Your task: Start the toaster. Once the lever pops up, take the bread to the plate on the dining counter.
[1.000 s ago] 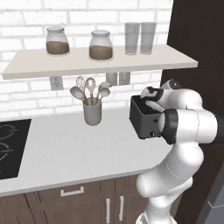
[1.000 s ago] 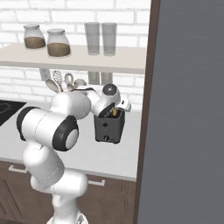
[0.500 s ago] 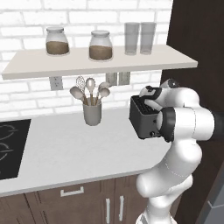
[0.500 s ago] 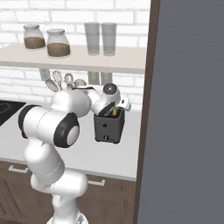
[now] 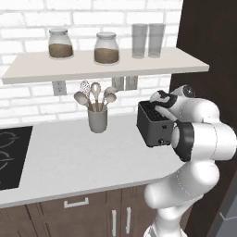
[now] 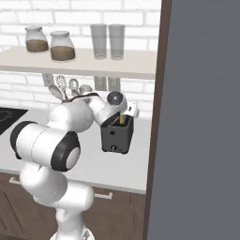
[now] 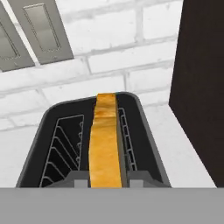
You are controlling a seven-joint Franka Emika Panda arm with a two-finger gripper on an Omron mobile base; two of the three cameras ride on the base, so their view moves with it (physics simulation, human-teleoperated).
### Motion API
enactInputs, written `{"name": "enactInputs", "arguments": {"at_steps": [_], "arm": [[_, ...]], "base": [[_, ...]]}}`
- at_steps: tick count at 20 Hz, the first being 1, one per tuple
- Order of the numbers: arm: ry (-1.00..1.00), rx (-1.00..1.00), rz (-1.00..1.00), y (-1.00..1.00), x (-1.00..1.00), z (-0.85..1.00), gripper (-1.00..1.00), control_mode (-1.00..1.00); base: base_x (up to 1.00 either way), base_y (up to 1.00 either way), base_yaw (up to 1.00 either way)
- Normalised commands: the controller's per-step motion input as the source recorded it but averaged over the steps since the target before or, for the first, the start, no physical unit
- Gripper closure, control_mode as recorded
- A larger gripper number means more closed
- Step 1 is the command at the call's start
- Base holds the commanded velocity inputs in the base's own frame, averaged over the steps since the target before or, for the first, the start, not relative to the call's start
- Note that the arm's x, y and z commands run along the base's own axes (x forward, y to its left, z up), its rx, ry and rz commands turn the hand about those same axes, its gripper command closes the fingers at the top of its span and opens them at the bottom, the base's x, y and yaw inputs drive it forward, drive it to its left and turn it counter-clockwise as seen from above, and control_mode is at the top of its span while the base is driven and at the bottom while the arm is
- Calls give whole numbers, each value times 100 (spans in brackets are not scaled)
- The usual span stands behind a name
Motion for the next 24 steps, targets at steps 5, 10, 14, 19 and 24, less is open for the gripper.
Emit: {"name": "enactInputs", "arguments": {"at_steps": [5, 10, 14, 19, 24], "arm": [[-25, 0, 0, 0, -22, 84, 100, -100], [-10, 0, 0, 0, -20, 81, 100, -100], [4, 0, -3, 2, -74, 47, 100, -100], [8, 0, -4, 17, -96, 53, 100, -100], [9, 0, -2, 35, -92, 82, 100, -100]], "base": [[0, 0, 0], [0, 0, 0], [0, 0, 0], [0, 0, 0], [0, 0, 0]]}}
